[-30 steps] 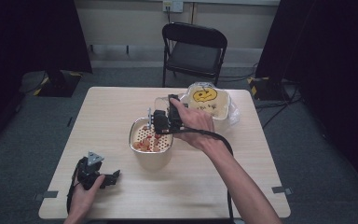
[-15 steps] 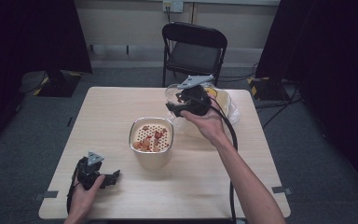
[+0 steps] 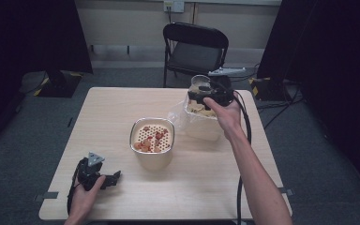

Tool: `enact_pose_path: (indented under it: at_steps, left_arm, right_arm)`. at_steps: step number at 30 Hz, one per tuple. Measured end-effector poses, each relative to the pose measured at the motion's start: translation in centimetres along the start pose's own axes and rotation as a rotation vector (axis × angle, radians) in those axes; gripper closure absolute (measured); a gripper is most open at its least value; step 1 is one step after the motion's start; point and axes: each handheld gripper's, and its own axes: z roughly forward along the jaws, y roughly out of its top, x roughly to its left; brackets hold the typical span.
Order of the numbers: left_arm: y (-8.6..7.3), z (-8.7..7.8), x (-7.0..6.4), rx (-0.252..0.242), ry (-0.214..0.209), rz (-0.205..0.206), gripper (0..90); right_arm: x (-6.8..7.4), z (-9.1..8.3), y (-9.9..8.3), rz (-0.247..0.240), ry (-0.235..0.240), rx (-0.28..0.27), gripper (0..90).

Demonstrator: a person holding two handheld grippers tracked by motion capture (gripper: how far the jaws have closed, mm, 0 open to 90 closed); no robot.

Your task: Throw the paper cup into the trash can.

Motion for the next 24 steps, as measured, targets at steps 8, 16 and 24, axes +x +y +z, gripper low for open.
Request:
enact_pose_path:
  at_steps: [8,16,24]
  left_arm:
    - [0.0,0.0,0.0,0.0,0.0,0.0,0.0]
    - [0.0,0.0,0.0,0.0,0.001,-0.001,0.0]
    - [0.0,0.0,0.0,0.0,0.001,-0.001,0.0]
  right_arm:
    - [-3.1,0.4,-1.1,0.05,-0.114,0.03,43.3]
    - [-4.3,0.8,-1.0,0.064,-0.168,0.029,33.5]
    - [-4.5,1.7,-1.0,0.064,-0.219,0.03,16.7]
